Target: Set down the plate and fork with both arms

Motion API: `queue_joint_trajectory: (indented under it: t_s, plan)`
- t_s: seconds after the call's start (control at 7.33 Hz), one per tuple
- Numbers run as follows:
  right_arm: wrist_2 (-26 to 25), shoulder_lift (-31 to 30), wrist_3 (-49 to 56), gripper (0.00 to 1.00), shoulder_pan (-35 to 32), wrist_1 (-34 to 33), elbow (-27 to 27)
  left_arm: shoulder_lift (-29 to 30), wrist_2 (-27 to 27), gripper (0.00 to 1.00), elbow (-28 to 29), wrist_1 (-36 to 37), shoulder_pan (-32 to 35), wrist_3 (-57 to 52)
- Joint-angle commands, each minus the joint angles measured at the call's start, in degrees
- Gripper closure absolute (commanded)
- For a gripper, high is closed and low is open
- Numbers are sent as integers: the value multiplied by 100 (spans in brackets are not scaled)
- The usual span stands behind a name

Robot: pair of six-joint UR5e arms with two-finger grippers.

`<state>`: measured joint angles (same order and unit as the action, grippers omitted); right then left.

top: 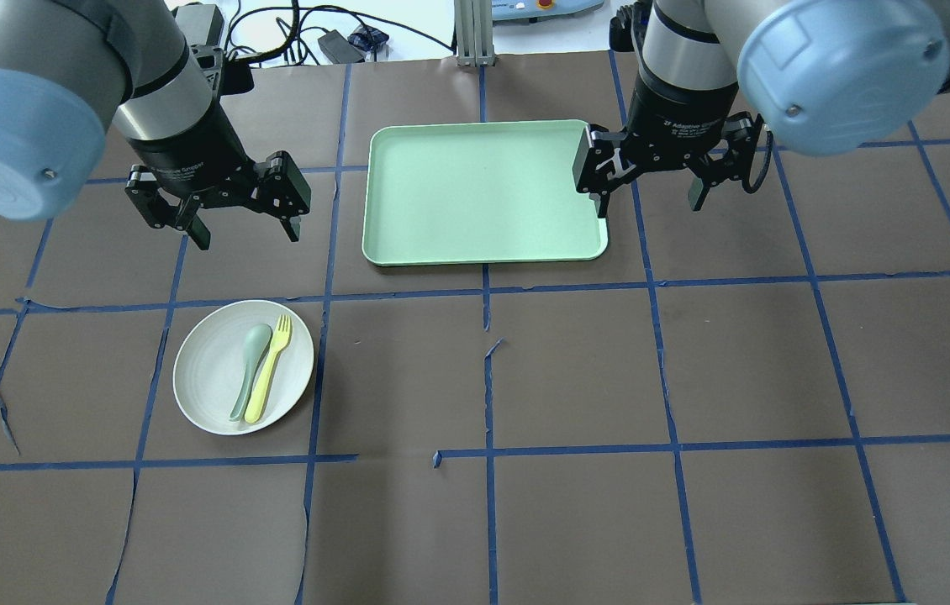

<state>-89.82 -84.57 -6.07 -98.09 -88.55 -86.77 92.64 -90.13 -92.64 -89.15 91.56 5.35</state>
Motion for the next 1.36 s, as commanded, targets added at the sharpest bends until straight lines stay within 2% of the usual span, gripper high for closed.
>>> queue_joint_trajectory:
  t_s: [0.0, 0.68, 0.82, 1.23]
  plan:
    - [17, -24, 0, 0, 0, 5, 20, 87, 57, 0, 1, 29, 11, 36]
    - [26, 2, 9, 0, 79, 22, -15, 26, 22, 0, -86, 38, -173, -59]
    - [26, 2, 0, 0, 79, 22, -33, 0, 22, 0, -244, 90, -426, -138]
    - [8, 11, 9, 0, 70, -30, -77, 78, 83, 0, -1086, 1054, -1717, -1426]
